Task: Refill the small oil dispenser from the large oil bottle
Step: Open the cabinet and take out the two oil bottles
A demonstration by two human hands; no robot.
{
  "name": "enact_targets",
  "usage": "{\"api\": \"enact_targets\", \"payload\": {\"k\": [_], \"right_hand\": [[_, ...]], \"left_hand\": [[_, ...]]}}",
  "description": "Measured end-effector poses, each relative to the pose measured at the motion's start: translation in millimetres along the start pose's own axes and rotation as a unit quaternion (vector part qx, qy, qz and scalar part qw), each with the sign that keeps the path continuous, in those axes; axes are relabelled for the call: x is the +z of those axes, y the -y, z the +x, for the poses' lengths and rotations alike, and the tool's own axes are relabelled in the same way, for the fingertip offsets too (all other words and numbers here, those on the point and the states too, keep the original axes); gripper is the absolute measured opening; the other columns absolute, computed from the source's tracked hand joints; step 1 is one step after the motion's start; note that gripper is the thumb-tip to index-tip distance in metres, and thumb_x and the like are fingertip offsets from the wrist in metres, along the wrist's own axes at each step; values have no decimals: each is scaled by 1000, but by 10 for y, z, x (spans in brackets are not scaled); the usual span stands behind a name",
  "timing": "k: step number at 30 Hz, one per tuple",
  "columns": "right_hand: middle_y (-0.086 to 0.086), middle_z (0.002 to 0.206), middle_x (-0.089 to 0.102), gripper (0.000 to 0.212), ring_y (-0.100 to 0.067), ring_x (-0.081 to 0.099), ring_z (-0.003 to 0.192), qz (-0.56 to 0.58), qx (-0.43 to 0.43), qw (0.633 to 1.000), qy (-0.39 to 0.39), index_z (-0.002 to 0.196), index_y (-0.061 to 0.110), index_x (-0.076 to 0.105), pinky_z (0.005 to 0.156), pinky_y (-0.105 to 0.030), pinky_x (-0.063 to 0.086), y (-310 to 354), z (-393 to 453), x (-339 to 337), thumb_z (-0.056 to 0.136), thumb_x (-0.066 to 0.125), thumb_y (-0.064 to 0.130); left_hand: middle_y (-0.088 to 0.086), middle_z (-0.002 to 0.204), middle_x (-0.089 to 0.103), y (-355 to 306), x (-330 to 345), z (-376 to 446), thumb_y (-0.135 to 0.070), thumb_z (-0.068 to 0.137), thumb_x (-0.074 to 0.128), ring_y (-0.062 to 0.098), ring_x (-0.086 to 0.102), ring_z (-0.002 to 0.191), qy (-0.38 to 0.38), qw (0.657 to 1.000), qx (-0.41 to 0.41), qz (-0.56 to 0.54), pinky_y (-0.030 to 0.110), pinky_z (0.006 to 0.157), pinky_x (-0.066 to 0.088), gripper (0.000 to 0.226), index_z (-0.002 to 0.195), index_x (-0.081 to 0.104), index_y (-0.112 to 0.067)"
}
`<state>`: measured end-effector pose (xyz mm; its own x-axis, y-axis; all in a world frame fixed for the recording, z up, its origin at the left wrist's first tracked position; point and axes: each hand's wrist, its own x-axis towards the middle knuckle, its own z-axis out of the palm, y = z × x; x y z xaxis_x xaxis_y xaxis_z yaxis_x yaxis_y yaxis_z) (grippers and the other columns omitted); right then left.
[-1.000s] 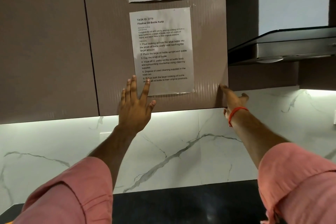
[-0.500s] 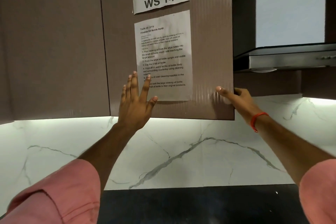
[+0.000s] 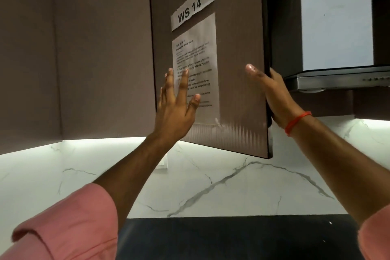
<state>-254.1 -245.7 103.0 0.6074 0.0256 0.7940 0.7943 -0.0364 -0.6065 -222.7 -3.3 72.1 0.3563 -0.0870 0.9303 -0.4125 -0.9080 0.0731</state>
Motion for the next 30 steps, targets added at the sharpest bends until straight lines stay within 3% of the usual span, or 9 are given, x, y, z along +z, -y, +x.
{"api": "enact_targets", "payload": {"k": [3, 6, 9, 10, 13, 15, 19, 23, 30], "right_hand": [[3, 147, 53, 72, -14, 47, 139, 11, -24, 999, 24, 150, 22, 44, 119, -45, 35, 343, -172, 409, 90, 56, 61], [-1, 165, 29, 63, -16, 28, 150, -15, -37, 998, 45, 159, 24, 24, 121, -38, 23, 553, -293, 811, 104, 41, 49], [1, 166, 25, 57, -10, 32, 145, -32, -73, 994, 81, 160, 27, 16, 97, -5, 36, 658, -360, 1236, 108, 34, 41], [1, 165, 28, 57, -11, 36, 143, -37, -87, 992, 81, 160, 29, 15, 93, -4, 41, 720, -399, 1409, 108, 34, 42], [-1, 165, 31, 70, -25, 41, 145, -63, -126, 988, 64, 161, 34, 9, 111, -45, 46, 783, -418, 1933, 100, 35, 57], [0, 167, 25, 73, -27, 35, 149, -65, -136, 987, 52, 161, 34, 6, 117, -54, 37, 825, -452, 2272, 98, 34, 58], [6, 170, 7, 76, -21, 13, 156, -72, -145, 986, 50, 162, 33, 1, 125, -49, 19, 865, -509, 2845, 96, 27, 61], [6, 171, -2, 75, -17, 0, 157, -81, -136, 985, 75, 161, 35, -2, 123, -41, 7, 828, -529, 3310, 95, 16, 64], [5, 171, -5, 68, -17, -4, 157, -116, -137, 979, 95, 161, 35, 0, 120, -33, 5, 691, -686, 3788, 98, 13, 58]], "left_hand": [[1, 170, -10, -121, -275, -48, -59, 104, 27, 30, 10, 156, -14, 998, -1, -64, 58, 118, 24, 66, 161, -2, -40], [-2, 170, -9, -248, -551, -77, -52, 106, 30, 25, 9, 157, -22, 984, -27, -177, 51, 117, 25, 63, 161, 2, -41], [-2, 171, 1, -307, -840, -140, -50, 107, 29, 25, 11, 157, -37, 957, -59, -281, 56, 121, 24, 60, 161, 5, -38], [0, 171, 7, -285, -934, -155, -51, 106, 29, 26, 16, 156, -48, 943, -77, -319, 57, 121, 27, 60, 161, 8, -38], [0, 166, 28, -100, -1232, -191, -60, 98, 32, 20, 36, 148, -99, 900, -152, -398, 46, 119, 37, 67, 160, 17, -38], [-2, 164, 34, 83, -1467, -224, -61, 98, 32, 13, 42, 143, -119, 895, -175, -392, 40, 117, 40, 66, 159, 20, -41], [-3, 163, 34, 391, -1851, -382, -44, 110, 26, 8, 40, 141, -124, 907, -190, -354, 17, 105, 38, 51, 160, 21, -35], [-4, 161, 38, 638, -2138, -589, -55, 107, 20, 14, 39, 146, -115, 913, -242, -309, 32, 119, 33, 57, 158, 29, -32], [-2, 166, 30, 1053, -2373, -821, -56, 106, 20, 20, 31, 151, -67, 943, -262, -195, 42, 122, 31, 60, 160, 22, -30]]}}
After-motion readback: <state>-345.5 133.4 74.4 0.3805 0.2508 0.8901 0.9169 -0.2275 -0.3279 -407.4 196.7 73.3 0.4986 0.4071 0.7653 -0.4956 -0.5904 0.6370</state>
